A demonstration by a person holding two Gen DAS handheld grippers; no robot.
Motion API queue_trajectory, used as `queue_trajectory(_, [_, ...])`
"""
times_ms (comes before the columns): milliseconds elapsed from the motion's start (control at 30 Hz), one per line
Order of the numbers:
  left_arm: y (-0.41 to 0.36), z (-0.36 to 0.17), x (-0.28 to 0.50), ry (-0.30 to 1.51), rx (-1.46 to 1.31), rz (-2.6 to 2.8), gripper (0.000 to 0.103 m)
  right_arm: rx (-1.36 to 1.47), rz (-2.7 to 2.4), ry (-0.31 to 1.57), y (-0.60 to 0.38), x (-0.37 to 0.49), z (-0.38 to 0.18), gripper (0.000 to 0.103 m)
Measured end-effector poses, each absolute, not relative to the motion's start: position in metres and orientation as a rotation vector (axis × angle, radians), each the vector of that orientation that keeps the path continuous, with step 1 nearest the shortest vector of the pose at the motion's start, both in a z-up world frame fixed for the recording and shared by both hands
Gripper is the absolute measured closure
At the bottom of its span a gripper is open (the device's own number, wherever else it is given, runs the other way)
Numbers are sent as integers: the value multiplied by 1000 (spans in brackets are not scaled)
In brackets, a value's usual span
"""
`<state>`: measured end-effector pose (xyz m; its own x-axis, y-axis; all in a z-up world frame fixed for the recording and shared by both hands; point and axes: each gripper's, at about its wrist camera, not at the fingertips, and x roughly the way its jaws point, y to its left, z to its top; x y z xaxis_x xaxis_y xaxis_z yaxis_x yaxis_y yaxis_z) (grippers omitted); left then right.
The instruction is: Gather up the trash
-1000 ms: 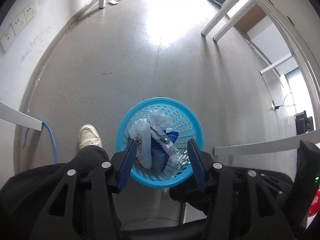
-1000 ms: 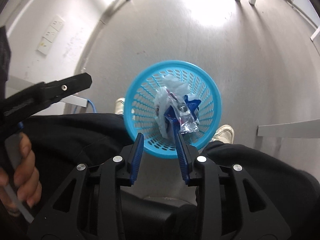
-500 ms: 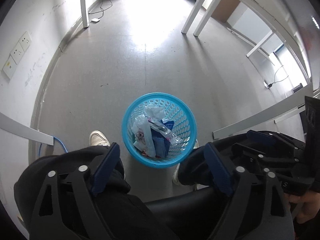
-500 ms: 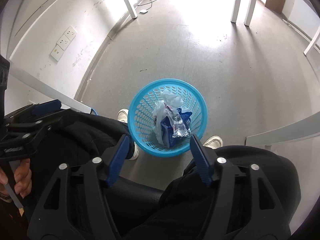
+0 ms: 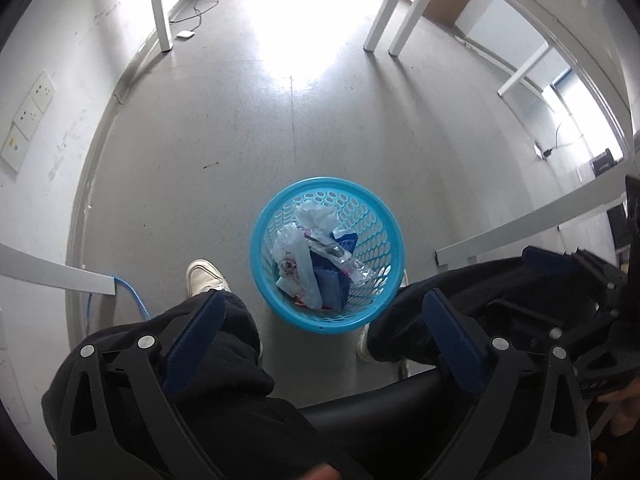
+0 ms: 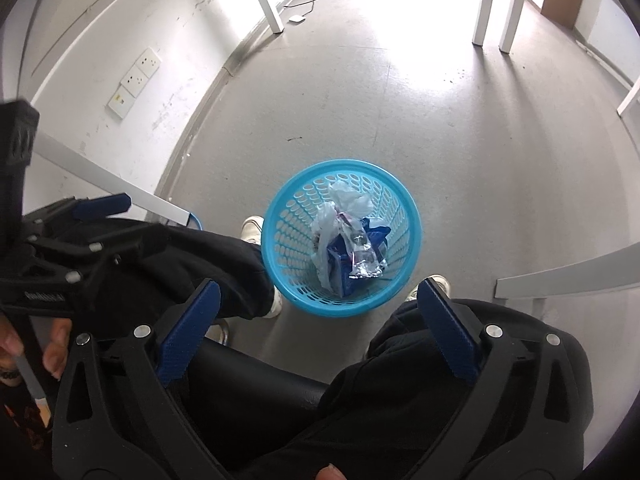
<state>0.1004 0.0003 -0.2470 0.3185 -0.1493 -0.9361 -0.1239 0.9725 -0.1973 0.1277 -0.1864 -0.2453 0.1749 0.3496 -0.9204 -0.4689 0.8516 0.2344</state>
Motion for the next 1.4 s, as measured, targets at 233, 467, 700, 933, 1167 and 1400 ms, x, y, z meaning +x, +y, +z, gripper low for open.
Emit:
queue_trajectory(233, [-9,-246,100,1225,-193,-32,6,-65,579,1287,-192,135,-248,9])
queue_trajectory(467, [-10,-248,100,1239,-208,-60,6,-71,592,1298,-191,133,-251,9])
queue_trajectory(700, [-12,-248,99,1233,-206,-51,6,-72,598,1303,-190,134,-252,9])
queue_trajectory(933, [-12,-249,100,1237,-215,-53,6,-56,613,1304,-190,134,-252,9])
queue_trajectory(1167, [-11,-250,102,1250,-245,-65,6,-47,626,1309,-189,134,-252,9])
queue_trajectory(1400, [-10,-251,101,1252,-255,-60,6,-20,634,1318,-189,134,-253,9])
